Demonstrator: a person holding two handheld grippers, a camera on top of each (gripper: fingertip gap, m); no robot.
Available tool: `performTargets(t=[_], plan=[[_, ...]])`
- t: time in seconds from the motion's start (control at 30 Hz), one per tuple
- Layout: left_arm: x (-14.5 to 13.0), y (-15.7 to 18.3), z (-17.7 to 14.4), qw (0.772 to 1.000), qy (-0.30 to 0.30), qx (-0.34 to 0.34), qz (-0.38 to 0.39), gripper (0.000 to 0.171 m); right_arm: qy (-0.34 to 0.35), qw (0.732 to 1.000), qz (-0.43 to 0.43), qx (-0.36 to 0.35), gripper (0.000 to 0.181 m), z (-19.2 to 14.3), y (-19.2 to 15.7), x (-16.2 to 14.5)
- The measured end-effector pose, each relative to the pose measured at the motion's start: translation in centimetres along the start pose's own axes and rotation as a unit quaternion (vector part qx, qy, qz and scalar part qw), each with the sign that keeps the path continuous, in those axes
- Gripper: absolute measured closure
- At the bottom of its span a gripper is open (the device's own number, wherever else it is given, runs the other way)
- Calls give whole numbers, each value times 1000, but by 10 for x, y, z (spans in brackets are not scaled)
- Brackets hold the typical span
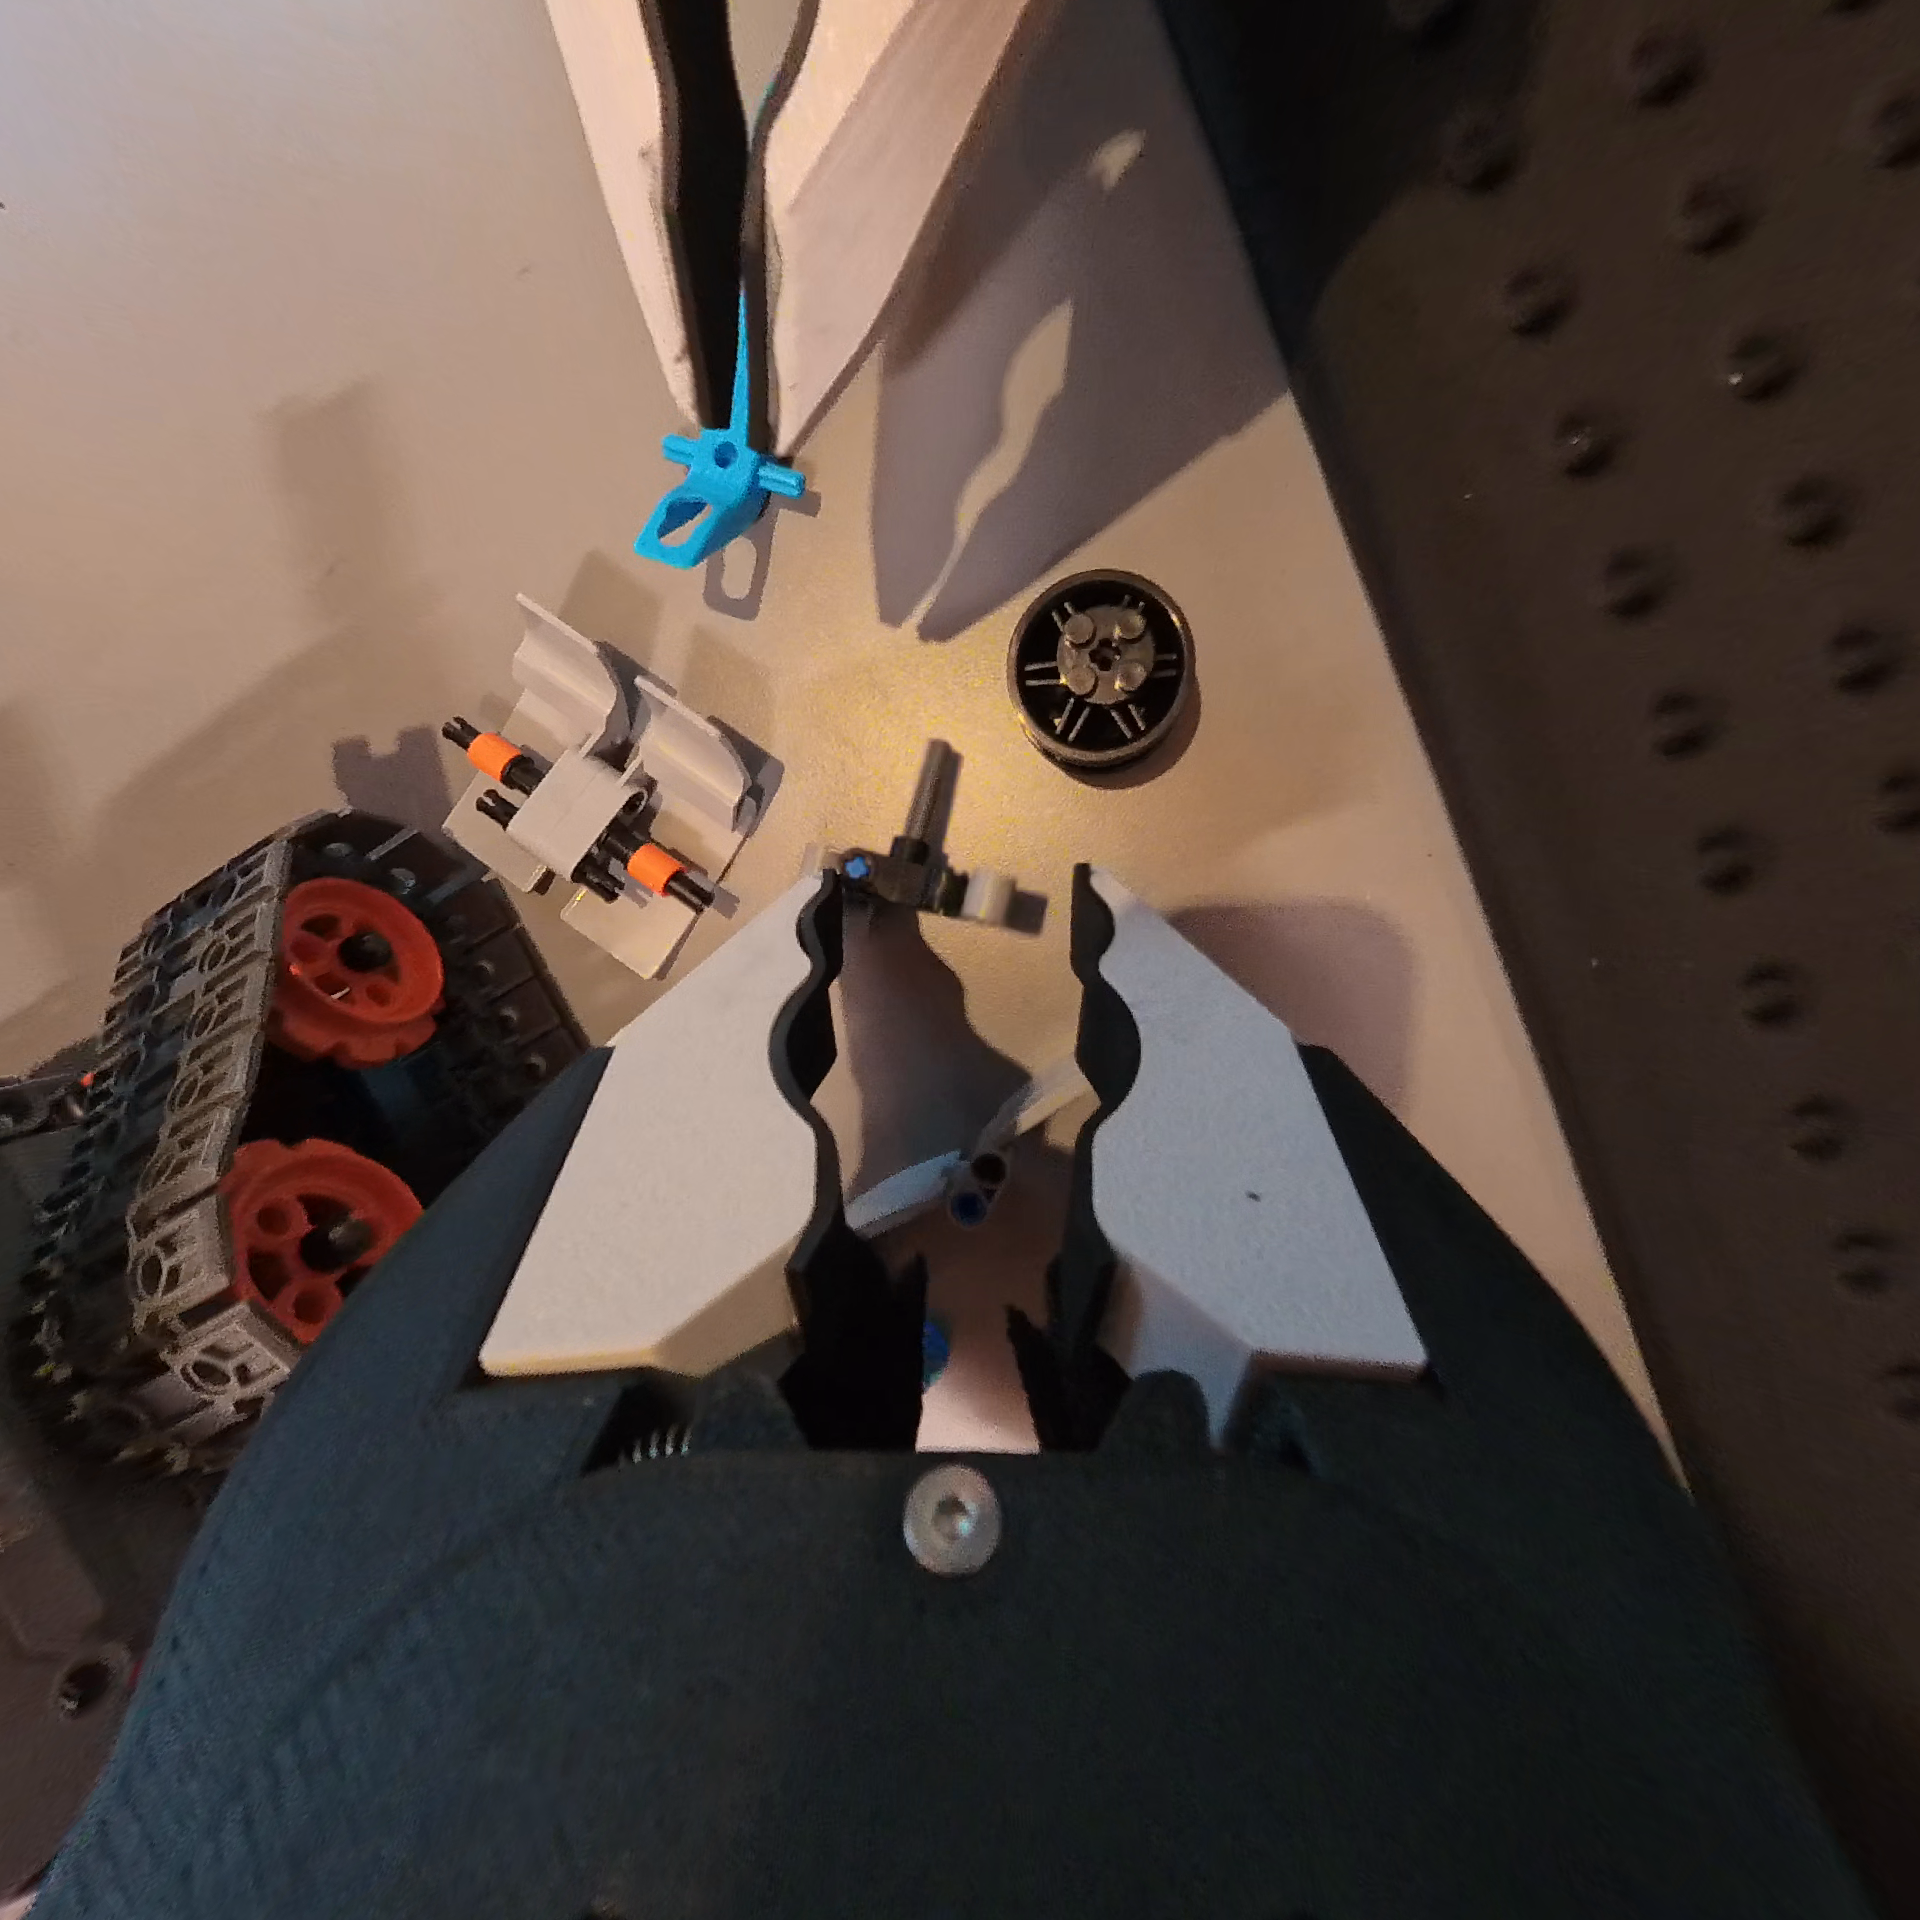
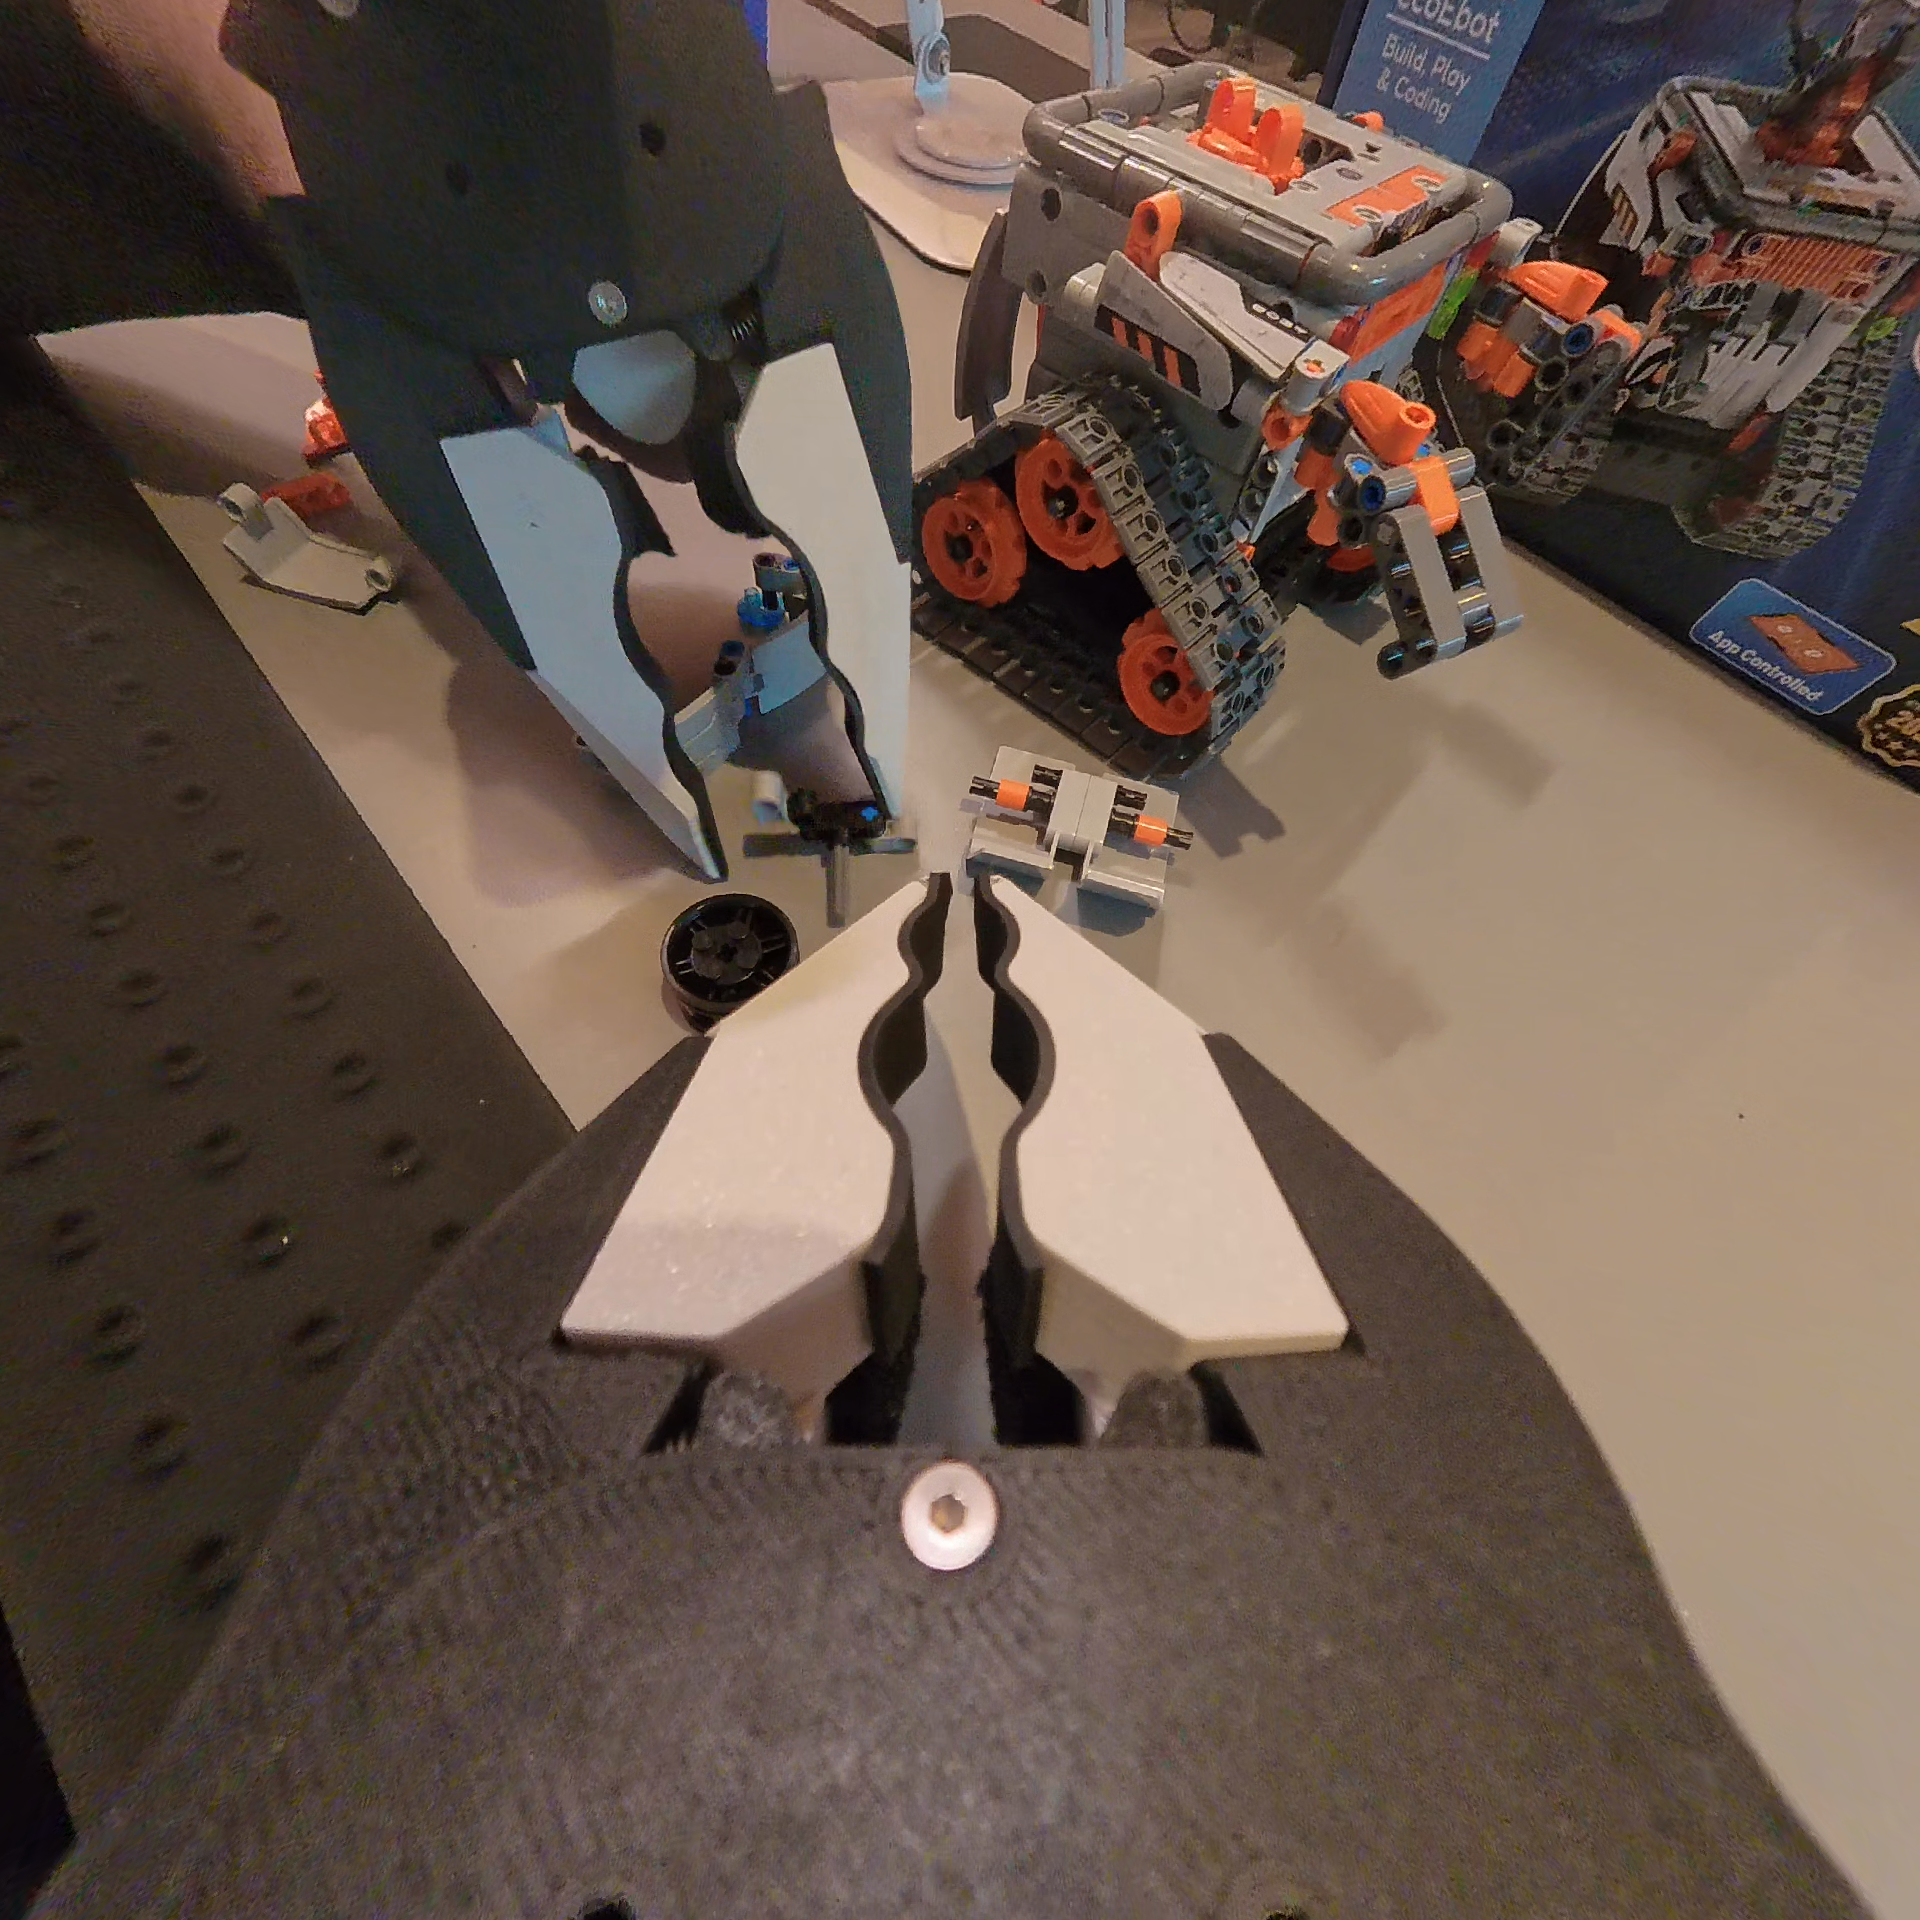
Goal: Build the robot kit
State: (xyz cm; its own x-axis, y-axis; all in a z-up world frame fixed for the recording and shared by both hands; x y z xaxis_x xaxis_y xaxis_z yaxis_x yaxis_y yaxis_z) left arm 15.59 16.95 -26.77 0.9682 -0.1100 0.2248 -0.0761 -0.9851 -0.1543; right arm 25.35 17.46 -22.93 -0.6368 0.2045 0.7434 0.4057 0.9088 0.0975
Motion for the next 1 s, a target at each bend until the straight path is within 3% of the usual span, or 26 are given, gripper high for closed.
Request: performTargets(t=[0.13, 0.37, 0.6, 0.73, 0.87, 1.0], plan=[[1, -2, 0, 1000, 10, 5, 0, 142, 3, 1000, 0, -4, 178, -1, 1, 0], [-1, -10, -7, 999, 22, 23, -6, 143, 10, 1000, 4, -5, 178, -2, 3, -1], [14, -16, -38, 990, 137, 7, -20, 143, 28, 1000, 3, 3, 169, -6, 2, 4], [19, -20, -52, 978, 201, -19, -44, 143, 69, 997, -41, 16, 165, -16, -12, 19], [25, -15, -69, 964, 255, -59, -44, 143, 68, 992, -103, -21, 161, -20, -19, 29], [25, -14, -72, 958, 269, -82, -51, 143, 83, 982, -159, -57, 169, -24, -26, 41]])
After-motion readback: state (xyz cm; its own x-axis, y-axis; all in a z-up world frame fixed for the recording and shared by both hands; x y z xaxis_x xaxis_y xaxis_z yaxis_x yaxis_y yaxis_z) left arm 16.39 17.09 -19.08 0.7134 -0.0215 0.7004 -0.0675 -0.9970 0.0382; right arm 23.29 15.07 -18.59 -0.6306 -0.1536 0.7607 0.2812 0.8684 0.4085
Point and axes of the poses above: each gripper's, where its closed fingertips meet, z out along the fingers, x out of its top, y = z × x across the jaws, the point moved 4 cm from there along -z, back along the fingers, and after that the axes turned 14 degrees about -y, right-handed, at the moved point
